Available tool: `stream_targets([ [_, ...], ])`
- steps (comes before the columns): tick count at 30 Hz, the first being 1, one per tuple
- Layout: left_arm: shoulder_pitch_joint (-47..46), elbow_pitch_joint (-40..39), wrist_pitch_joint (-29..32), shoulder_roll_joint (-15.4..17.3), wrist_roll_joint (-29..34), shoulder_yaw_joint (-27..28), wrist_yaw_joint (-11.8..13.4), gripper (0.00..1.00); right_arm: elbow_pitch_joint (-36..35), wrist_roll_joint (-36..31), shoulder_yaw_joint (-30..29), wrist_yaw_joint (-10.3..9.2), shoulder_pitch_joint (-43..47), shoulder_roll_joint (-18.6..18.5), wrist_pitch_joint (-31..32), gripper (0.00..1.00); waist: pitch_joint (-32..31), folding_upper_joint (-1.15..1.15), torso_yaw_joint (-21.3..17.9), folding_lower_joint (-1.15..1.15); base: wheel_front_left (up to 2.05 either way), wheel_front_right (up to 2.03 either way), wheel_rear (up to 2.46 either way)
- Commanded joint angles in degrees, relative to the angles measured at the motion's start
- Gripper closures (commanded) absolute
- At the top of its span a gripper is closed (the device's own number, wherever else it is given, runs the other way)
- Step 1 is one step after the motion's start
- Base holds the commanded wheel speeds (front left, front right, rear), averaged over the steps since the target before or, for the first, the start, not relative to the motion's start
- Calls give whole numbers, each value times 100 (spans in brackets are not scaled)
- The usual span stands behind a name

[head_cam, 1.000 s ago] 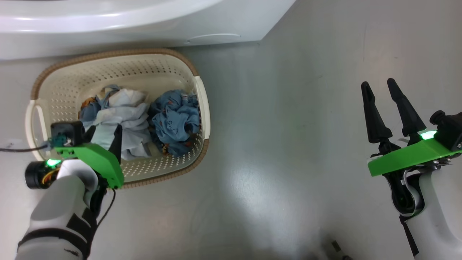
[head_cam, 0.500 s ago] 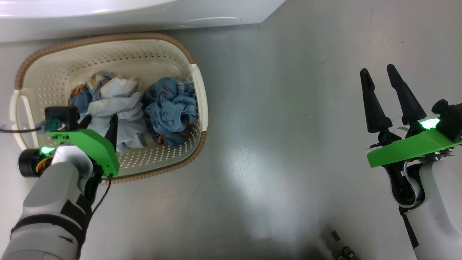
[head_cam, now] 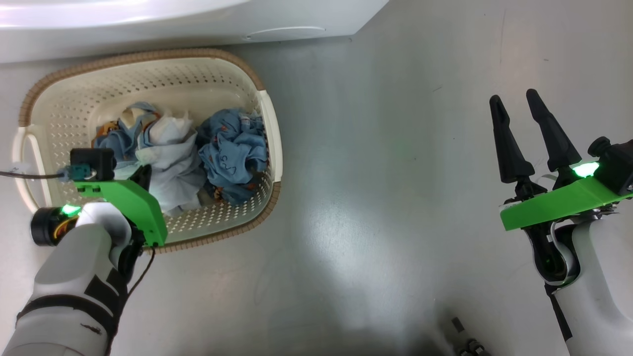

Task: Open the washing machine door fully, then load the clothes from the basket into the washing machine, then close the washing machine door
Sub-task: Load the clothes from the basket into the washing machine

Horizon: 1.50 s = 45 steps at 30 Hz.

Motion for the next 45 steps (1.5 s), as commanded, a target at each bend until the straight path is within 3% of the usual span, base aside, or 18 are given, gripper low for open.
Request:
stream_targets([
  [1,49,-42,-36,246,-84,42,-9,100,-126,17,88,10,140,-41,-68,0,-20,0,5,0,0,0,0],
  [17,470,-325,-474,250,-860,-246,-9,100,34,25,48,10,262,22,-68,0,-685,0,156,0,0,0,0],
  [24,693,-734,-538,372,-1064,-107,-9,100,116,38,-6,10,421,41,-68,0,-1100,0,231,0,0,0,0],
  [33,1185,-1489,-541,508,-620,512,-9,100,202,43,-45,10,644,63,-68,0,-1635,0,269,0,0,0,0],
  [45,2127,-2712,-542,357,378,1599,-9,100,315,61,-70,10,1039,53,-68,0,-2325,0,283,0,0,0,0],
])
